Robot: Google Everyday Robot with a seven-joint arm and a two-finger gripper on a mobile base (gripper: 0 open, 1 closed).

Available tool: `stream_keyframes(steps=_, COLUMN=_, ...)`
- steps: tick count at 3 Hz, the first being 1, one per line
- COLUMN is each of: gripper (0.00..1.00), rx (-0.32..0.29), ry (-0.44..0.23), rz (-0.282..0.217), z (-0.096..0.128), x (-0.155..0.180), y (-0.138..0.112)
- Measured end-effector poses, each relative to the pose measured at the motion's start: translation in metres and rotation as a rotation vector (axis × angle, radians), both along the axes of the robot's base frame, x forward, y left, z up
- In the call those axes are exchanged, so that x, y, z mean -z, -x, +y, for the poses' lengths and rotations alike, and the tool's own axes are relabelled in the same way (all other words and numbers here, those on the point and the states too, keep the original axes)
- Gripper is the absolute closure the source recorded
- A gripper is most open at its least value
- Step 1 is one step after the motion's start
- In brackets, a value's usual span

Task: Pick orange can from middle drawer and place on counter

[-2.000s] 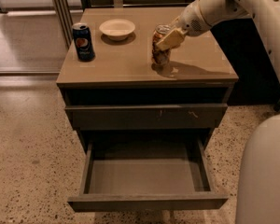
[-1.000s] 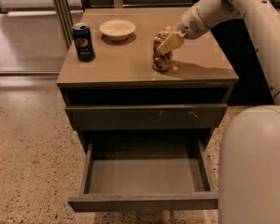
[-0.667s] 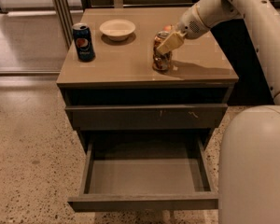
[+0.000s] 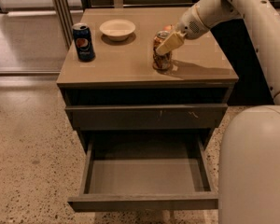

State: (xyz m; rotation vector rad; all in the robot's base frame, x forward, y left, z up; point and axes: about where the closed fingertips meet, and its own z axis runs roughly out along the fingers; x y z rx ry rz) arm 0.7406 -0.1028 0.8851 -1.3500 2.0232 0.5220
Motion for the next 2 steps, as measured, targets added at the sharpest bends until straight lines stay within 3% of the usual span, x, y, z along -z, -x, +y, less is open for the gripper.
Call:
stream_keyframes(steps=1, gripper=0.0, rx=0.0, ry=0.0, rz=0.0, z=0.0001, x=0.0001, y=0.0)
stream_keyframes(steps=2, gripper=0.0, rx=0.0, ry=0.0, rz=0.0, z=0.0001, x=0.0001, y=0.0)
